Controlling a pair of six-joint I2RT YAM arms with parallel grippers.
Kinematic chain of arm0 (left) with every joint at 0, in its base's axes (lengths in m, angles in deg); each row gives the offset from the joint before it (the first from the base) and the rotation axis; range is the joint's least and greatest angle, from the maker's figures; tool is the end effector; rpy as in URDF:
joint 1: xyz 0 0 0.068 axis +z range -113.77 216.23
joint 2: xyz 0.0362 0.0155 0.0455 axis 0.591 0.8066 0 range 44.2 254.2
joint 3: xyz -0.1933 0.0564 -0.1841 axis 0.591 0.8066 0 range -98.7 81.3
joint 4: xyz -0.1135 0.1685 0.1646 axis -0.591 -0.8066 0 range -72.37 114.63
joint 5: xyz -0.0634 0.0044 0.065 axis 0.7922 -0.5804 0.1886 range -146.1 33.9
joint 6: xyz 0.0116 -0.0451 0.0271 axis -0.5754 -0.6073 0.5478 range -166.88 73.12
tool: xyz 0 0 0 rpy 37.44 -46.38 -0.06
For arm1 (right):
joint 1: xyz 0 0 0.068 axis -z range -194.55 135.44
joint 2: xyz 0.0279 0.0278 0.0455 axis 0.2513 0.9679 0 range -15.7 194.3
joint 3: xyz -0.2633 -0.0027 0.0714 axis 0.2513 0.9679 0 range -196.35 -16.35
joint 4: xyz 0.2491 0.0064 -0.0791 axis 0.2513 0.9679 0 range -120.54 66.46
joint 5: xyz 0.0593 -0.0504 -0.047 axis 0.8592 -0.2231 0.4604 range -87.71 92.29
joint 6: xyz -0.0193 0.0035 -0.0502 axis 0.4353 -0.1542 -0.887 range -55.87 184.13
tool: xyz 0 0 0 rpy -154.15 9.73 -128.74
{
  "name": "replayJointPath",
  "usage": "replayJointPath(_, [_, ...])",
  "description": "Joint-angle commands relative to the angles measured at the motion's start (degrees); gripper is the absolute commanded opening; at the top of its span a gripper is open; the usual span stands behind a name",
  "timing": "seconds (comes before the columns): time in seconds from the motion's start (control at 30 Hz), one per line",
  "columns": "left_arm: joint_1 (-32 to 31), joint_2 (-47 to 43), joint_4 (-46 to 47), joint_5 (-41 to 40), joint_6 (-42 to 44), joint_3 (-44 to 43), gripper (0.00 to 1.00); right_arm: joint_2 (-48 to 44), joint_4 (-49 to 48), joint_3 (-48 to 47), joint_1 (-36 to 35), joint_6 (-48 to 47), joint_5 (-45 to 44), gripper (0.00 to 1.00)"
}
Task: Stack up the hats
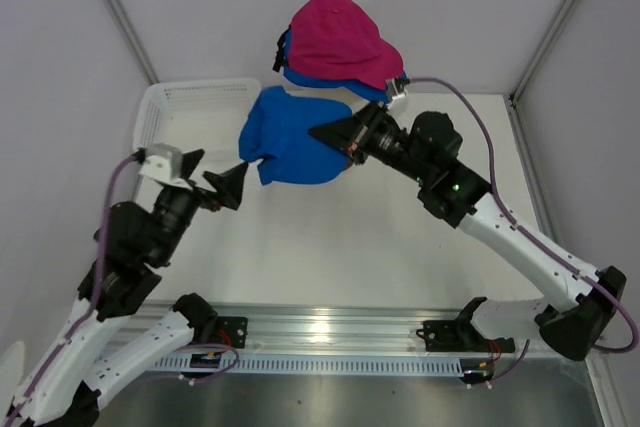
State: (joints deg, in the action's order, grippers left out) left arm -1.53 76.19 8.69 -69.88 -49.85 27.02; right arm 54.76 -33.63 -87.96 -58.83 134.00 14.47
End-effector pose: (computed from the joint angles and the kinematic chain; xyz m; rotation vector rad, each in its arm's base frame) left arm 0.0905 -0.0593 0.4139 0.2488 1.4546 -0.4030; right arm 0.1980 0.2036 0.4354 0.1930 1.7660 1.6978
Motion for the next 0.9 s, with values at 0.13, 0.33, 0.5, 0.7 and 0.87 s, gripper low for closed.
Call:
replayJointPath(0.13, [0.93, -8.77, -10.34, -18.22, -26.03, -1.98, 1.00, 15.39, -0.68, -33.64, 2.43, -18.97, 13.99, 0.00])
replayJointPath(0.33, [0.93, -8.80, -4.54, -9.61, -21.67, 1.03, 0.99, 39.55, 5.10, -73.35, 9.46, -13.98, 19.19, 0.00])
replayJointPath(0.5, [0.84, -1.24, -6.38, -8.37, -17.00, -3.37, 1.00, 49.07, -7.52, -77.38, 16.40, 10.35, 22.09, 0.00])
replayJointPath(0.7, [0.84, 3.60, -2.61, -6.09, -12.60, -4.16, 0.99, 52.50, -8.95, -75.60, 20.01, 18.72, 24.20, 0.00])
replayJointPath(0.87, [1.02, 6.94, -0.67, -4.68, -11.89, -4.25, 0.99, 52.15, -10.08, -74.55, 21.24, 20.22, 27.10, 0.00])
